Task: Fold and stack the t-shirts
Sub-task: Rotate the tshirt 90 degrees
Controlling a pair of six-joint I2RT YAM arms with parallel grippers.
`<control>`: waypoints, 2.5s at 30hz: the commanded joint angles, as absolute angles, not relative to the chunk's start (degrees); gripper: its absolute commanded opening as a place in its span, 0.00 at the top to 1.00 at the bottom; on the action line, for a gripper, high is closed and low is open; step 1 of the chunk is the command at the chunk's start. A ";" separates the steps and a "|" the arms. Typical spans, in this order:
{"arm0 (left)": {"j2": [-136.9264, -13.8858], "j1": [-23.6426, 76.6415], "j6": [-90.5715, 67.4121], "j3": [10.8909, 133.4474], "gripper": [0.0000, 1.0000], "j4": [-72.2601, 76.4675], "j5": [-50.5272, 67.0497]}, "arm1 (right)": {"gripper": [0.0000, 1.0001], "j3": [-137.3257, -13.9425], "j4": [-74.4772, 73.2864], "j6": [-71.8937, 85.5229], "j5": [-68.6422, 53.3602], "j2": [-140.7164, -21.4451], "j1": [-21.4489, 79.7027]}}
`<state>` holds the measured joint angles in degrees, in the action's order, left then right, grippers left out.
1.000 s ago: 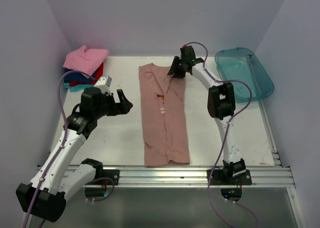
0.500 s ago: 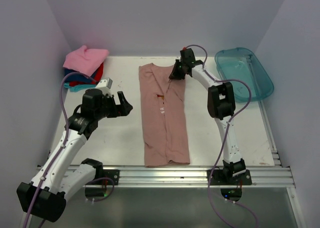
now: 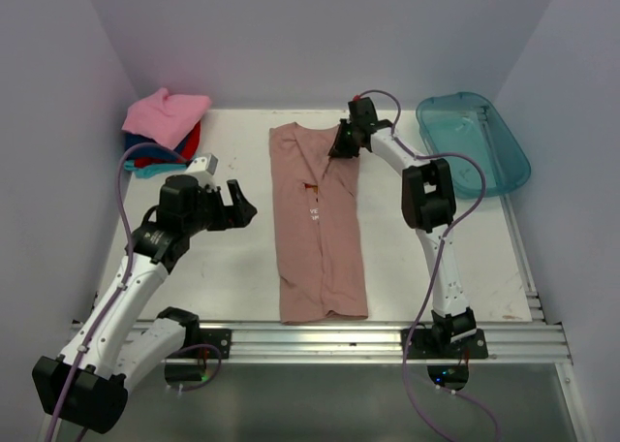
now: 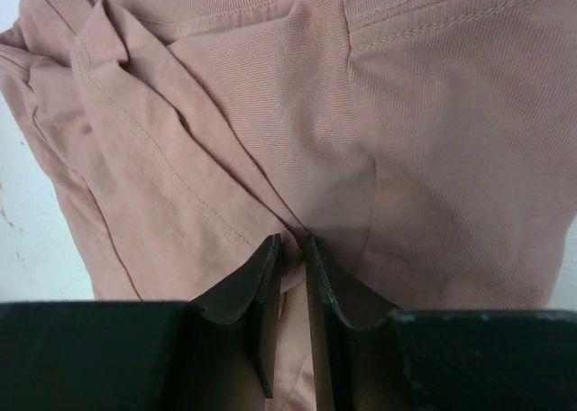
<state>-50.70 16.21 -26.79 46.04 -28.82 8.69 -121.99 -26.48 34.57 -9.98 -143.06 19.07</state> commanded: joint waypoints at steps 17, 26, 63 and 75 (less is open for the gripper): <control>-48.78 16.35 -26.63 43.51 0.06 -27.33 7.30 | 1.00 -108.55 -3.81 38.84 -23.98 -132.36 18.98; -48.43 16.35 -26.28 42.63 0.06 -27.16 6.24 | 1.00 -107.23 5.08 44.55 -31.19 -135.35 19.07; -48.25 16.26 -26.28 39.20 0.05 -24.70 5.98 | 0.01 -108.99 -2.91 33.66 -45.79 -141.95 25.84; -45.88 16.26 -26.28 37.80 0.05 -19.78 7.99 | 0.01 -91.51 16.25 40.85 -52.82 -122.64 25.23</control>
<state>-46.87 16.21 -26.79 38.52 -24.45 6.94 -94.54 7.62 37.60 -49.47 -132.81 25.47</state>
